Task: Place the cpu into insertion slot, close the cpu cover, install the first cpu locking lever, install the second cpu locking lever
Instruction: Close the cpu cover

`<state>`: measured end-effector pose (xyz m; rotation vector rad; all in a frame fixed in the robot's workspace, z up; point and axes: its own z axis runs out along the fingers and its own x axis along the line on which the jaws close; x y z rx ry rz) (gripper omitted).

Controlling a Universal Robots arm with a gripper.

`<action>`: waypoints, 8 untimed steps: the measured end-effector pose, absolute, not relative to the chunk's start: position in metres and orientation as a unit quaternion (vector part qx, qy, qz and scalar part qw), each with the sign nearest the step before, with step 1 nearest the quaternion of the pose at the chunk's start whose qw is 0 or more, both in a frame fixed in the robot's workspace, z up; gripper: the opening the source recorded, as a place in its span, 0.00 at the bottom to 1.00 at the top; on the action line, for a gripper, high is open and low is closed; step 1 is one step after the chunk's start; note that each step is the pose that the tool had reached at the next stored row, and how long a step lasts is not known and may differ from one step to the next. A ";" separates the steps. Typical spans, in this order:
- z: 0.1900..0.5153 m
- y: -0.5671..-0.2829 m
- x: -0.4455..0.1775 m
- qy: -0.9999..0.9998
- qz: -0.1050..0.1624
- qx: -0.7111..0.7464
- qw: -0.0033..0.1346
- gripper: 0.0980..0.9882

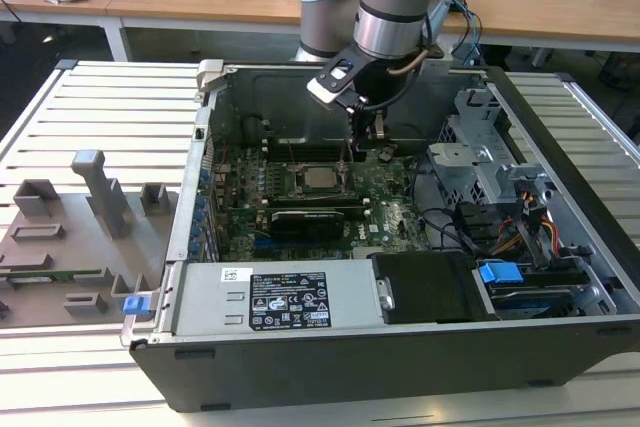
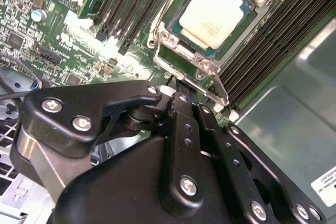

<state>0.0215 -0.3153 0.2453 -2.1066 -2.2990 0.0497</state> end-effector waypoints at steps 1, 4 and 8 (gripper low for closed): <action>0.245 -0.315 0.020 -0.737 0.016 -0.675 0.011 0.01; 0.245 -0.315 0.016 -0.737 0.016 -0.675 0.011 0.01; 0.245 -0.315 0.010 -0.737 0.016 -0.675 0.012 0.01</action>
